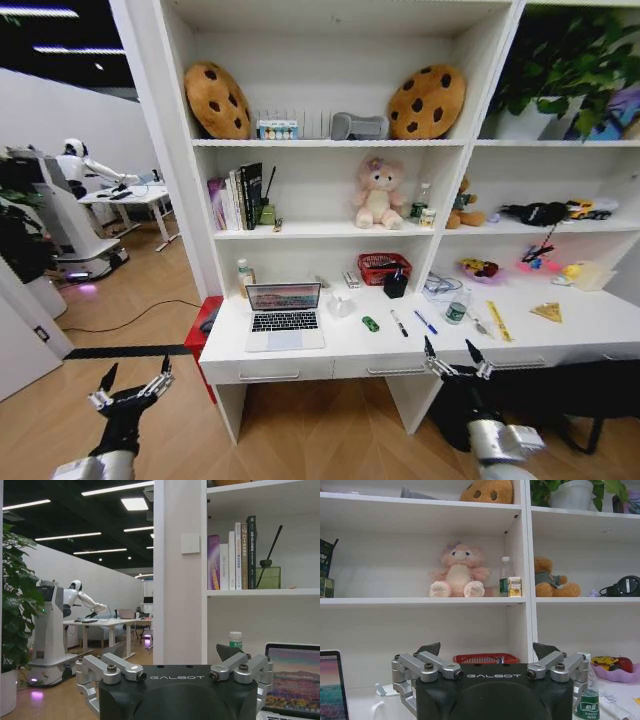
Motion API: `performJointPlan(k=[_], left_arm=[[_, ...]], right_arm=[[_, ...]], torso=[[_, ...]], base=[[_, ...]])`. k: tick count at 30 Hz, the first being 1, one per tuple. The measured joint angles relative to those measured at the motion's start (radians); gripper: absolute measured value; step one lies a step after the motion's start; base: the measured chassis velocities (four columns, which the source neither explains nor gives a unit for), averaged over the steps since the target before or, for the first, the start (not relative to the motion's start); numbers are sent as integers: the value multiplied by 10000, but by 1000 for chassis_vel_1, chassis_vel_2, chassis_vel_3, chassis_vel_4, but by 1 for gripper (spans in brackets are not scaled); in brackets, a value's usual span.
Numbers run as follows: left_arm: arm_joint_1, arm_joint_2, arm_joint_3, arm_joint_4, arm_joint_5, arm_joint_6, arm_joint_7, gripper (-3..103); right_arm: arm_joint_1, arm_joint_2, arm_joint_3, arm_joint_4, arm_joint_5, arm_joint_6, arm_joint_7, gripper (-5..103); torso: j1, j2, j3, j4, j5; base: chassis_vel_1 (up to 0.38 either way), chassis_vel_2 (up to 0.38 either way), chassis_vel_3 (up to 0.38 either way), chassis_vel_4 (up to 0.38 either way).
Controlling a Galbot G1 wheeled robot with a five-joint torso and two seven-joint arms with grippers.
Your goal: Organize the objects on the table.
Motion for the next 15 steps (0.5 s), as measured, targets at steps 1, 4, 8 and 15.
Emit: performJointPlan(k=[1,4,8,15], left_arm=[[0,0,0,0,0,0,0,100],[19,-17,0,4,8,-10,16,100],[16,-10,-14,24,9,-19,19,100],[-10,-10,-29,75,-2,-35,27,100]], right_arm=[[0,0,0,0,0,0,0,100],[3,22,-31,-3,-3,-15,22,100],[17,62,-47,-37,-2,-23,35,100],[30,95,-62,-72,-6,-23,34,100]], torso=[[0,0,0,0,0],[0,0,1,1,1],[-1,0,0,1,0],[-2,0,0,-1,-1]], base=[[-135,127,141,-170],[-157,148,143,-143],[-145,133,135,-129],[-122,127,129,-118]])
